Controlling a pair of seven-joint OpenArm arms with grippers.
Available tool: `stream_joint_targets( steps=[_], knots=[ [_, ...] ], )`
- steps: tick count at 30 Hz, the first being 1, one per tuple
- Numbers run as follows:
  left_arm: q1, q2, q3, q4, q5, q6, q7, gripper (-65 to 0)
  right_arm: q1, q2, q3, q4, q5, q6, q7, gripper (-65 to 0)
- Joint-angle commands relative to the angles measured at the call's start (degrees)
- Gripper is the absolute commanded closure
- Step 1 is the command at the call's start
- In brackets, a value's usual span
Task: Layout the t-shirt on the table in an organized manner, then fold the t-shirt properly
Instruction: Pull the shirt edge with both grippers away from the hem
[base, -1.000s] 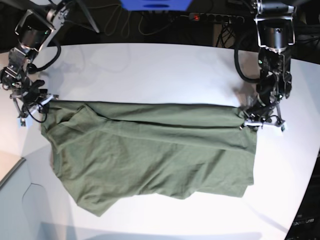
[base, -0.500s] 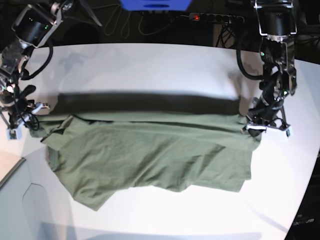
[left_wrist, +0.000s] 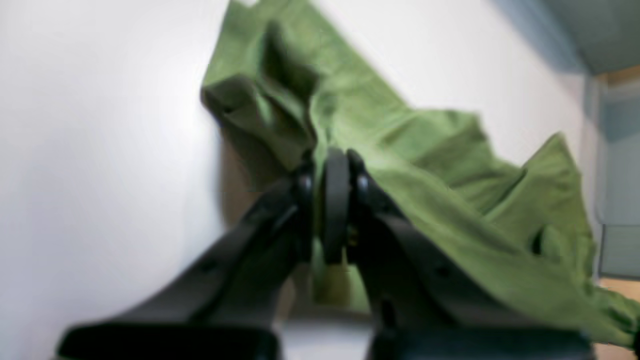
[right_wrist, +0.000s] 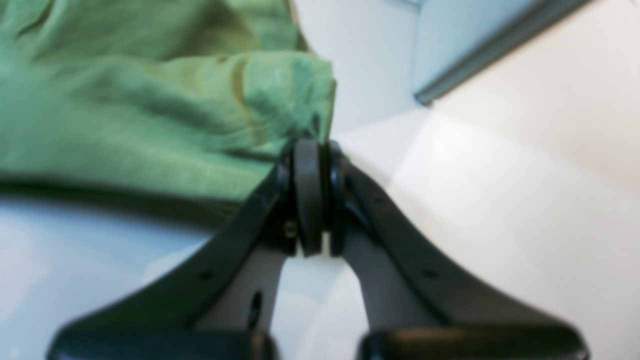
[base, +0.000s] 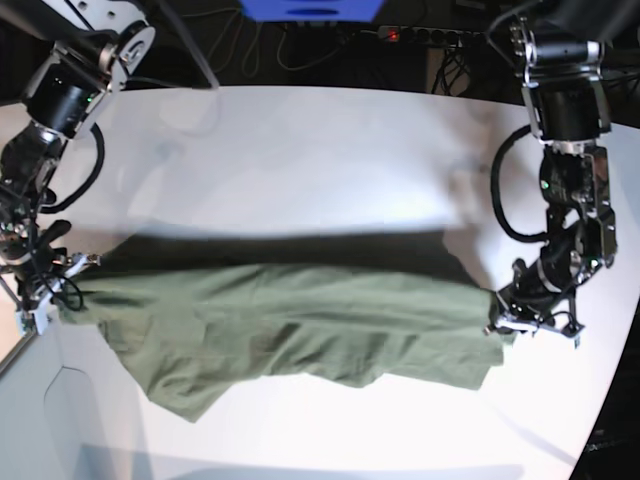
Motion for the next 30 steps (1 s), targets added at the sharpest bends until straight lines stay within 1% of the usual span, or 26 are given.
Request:
stream_joint_targets(
  steps=[1, 5, 8, 13, 16, 20, 25, 30],
  knots=[
    [-0.3, -0.6, -0.2, 1.1, -0.8, -0.3, -1.2, -0.2, 1.0, 0.9, 0.0, 1.1, 0.7, -0.2, 1.7, 0.0],
    [4.0, -0.5, -3.6, 2.1, -1.1, -0.4, -1.2, -0.2, -2.1, 0.9, 1.6, 2.6, 0.9, -0.2, 1.7, 0.0],
    [6.8, -0.3, -5.9, 3.6, -1.1, -0.4, -1.2, -0.2, -6.1, 0.8, 2.3, 5.1, 3.0, -0.2, 1.7, 0.0],
    [12.0, -0.3, -7.6, 5.4, -1.1, -0.4, -1.2, -0.2, -13.6, -1.7, 2.3, 10.5, 4.3, -0.2, 1.7, 0.0],
    [14.1, -0.2, -7.6, 5.5, -1.2, -0.5, -1.2, -0.2, -17.5, -3.3, 2.3, 13.4, 5.2, -0.2, 1.7, 0.0],
    [16.9, -0.2, -7.6, 5.5, -1.2, -0.5, -1.2, -0.2, -20.5, -4.1, 2.4, 15.3, 5.2, -0.2, 1.7, 0.0],
    [20.2, -0.2, -7.6, 5.5, -1.2, -0.5, -1.3, -0.2, -22.5, -4.3, 6.7, 16.3, 5.2, -0.2, 1.7, 0.0],
    [21.8, -0.2, -7.6, 5.5, -1.2, -0.5, -1.3, -0.2, -25.7, -4.3, 7.6, 16.3, 5.2, -0.2, 1.8, 0.0]
  ],
)
